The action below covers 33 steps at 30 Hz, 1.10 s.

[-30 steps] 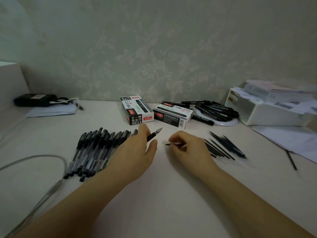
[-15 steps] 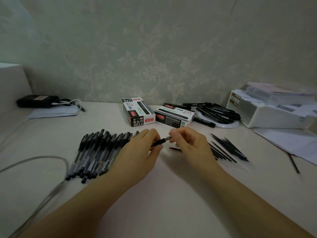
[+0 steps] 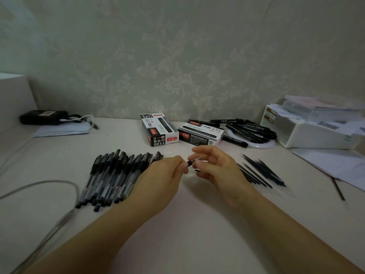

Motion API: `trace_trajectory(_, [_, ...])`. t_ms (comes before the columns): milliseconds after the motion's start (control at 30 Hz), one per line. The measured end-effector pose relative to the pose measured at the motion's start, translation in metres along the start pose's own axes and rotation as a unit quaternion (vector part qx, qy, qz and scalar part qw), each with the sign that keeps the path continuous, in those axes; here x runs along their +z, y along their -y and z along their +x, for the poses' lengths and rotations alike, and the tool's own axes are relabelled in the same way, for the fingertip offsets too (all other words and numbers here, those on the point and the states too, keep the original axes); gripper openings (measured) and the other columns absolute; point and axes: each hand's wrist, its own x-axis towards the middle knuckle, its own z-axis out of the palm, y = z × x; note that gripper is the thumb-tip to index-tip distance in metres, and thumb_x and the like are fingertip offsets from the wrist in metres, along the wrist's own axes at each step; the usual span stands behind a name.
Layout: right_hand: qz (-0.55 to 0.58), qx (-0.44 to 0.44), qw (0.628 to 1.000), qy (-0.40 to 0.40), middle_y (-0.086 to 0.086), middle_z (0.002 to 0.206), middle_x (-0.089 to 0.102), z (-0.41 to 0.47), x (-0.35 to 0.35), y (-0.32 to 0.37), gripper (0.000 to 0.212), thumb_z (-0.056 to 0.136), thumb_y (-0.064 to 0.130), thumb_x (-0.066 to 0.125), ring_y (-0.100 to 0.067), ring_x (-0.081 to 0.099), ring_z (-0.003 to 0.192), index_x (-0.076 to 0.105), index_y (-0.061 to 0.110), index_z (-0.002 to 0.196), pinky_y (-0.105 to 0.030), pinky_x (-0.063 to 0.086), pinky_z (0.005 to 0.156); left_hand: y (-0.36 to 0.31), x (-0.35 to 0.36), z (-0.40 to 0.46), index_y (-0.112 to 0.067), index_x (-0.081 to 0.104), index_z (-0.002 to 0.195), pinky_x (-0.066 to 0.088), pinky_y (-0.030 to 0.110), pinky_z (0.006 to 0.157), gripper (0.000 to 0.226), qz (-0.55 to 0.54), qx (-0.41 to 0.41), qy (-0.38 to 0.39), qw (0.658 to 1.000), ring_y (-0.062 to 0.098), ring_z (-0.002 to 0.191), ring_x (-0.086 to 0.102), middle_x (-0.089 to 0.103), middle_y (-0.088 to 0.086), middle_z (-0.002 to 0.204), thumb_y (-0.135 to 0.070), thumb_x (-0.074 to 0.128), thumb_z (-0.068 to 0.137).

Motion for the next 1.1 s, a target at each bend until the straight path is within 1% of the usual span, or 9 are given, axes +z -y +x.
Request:
trace_trajectory(167, [-0.04, 0.018, 0.997, -0.063, 0.004, 0.089, 0.076, -0.003, 0.007, -0.0003, 0.044, 0.069, 0.054, 0.074, -0.004, 0.07, 0.078, 0.074, 0.019, 0.095, -0.015, 0.054, 0.068, -0.0018, 0.0, -0.0002, -0.027, 0.063, 0.096, 0.05, 0.039, 0.069, 0.031, -0.017, 0.013, -0.006, 1.0, 0.006, 0.076, 0.057, 0.065, -0.01, 0.086, -0.038, 0.034, 0.101])
trace_trajectory(267, [-0.02, 0.033, 0.997, -0.062, 0.002, 0.086, 0.076, -0.0024, 0.0044, -0.0019, 0.033, 0.07, 0.046, 0.075, -0.002, 0.067, 0.075, 0.079, 0.018, 0.087, -0.016, 0.052, 0.069, -0.0021, 0.0011, -0.0002, -0.026, 0.064, 0.097, 0.047, 0.032, 0.064, 0.031, -0.022, 0.016, -0.006, 1.0, 0.003, 0.072, 0.054, 0.061, -0.012, 0.08, -0.037, 0.035, 0.101])
trace_trajectory(400, [0.069, 0.052, 0.996, 0.008, 0.001, 0.105, 0.075, -0.0014, 0.0038, -0.0007, 0.024, 0.084, 0.024, 0.071, -0.006, 0.068, 0.088, 0.076, 0.02, 0.107, -0.018, 0.053, 0.073, -0.002, 0.0009, 0.0, -0.022, 0.065, 0.095, 0.043, 0.03, 0.061, 0.031, -0.033, 0.013, -0.021, 0.999, 0.003, 0.067, 0.051, 0.056, -0.011, 0.071, -0.034, 0.037, 0.101])
trace_trajectory(467, [0.095, 0.057, 0.994, 0.009, -0.001, 0.106, 0.075, -0.0025, 0.0073, 0.0006, 0.037, 0.079, 0.033, 0.075, -0.011, 0.071, 0.089, 0.071, 0.017, 0.112, -0.017, 0.054, 0.071, -0.003, 0.0006, -0.0005, -0.019, 0.064, 0.096, 0.048, 0.038, 0.067, 0.033, -0.039, 0.02, -0.012, 0.999, 0.008, 0.073, 0.056, 0.063, -0.007, 0.08, -0.034, 0.036, 0.101])
trace_trajectory(567, [0.096, 0.072, 0.992, -0.038, 0.0, 0.083, 0.075, -0.0034, 0.0083, 0.0001, 0.053, 0.064, 0.043, 0.08, -0.011, 0.07, 0.079, 0.071, 0.008, 0.103, -0.02, 0.053, 0.072, -0.0037, 0.0017, -0.0019, -0.02, 0.064, 0.096, 0.048, 0.042, 0.069, 0.033, -0.044, 0.026, -0.005, 0.999, 0.01, 0.073, 0.057, 0.064, -0.006, 0.082, -0.035, 0.036, 0.101])
trace_trajectory(767, [0.144, 0.091, 0.985, 0.012, 0.002, 0.108, 0.075, -0.0032, 0.0067, 0.0031, 0.034, 0.073, 0.028, 0.073, -0.006, 0.07, 0.088, 0.076, 0.018, 0.105, -0.023, 0.052, 0.075, -0.0025, 0.0018, -0.001, -0.022, 0.064, 0.094, 0.048, 0.04, 0.067, 0.03, -0.049, 0.019, -0.021, 0.998, 0.007, 0.07, 0.055, 0.063, -0.007, 0.078, -0.035, 0.037, 0.101])
trace_trajectory(867, [0.158, 0.104, 0.982, -0.007, 0.001, 0.102, 0.076, -0.0033, 0.0092, 0.0029, 0.043, 0.064, 0.035, 0.081, -0.009, 0.072, 0.085, 0.075, 0.02, 0.104, -0.024, 0.054, 0.071, -0.0032, 0.002, -0.0006, -0.021, 0.064, 0.095, 0.046, 0.034, 0.063, 0.031, -0.047, 0.024, -0.019, 0.998, 0.005, 0.067, 0.053, 0.059, -0.008, 0.072, -0.034, 0.037, 0.101])
trace_trajectory(967, [0.146, 0.114, 0.982, -0.048, -0.001, 0.09, 0.075, -0.0029, 0.0089, 0.0016, 0.032, 0.065, 0.035, 0.081, -0.007, 0.07, 0.076, 0.076, 0.016, 0.09, -0.02, 0.054, 0.068, -0.0041, 0.0019, -0.0005, -0.022, 0.065, 0.095, 0.041, 0.029, 0.058, 0.029, -0.045, 0.024, -0.024, 0.998, 0.004, 0.063, 0.049, 0.053, -0.011, 0.068, -0.033, 0.039, 0.101])
trace_trajectory(1100, [0.146, 0.105, 0.983, -0.029, 0.001, 0.097, 0.075, -0.0023, 0.0067, 0.0006, 0.018, 0.076, 0.028, 0.075, -0.007, 0.067, 0.081, 0.079, 0.019, 0.092, -0.022, 0.053, 0.069, -0.0032, 0.0019, -0.0009, -0.023, 0.065, 0.095, 0.043, 0.03, 0.059, 0.03, -0.051, 0.014, -0.022, 0.998, 0.006, 0.064, 0.051, 0.057, -0.008, 0.071, -0.033, 0.038, 0.101])
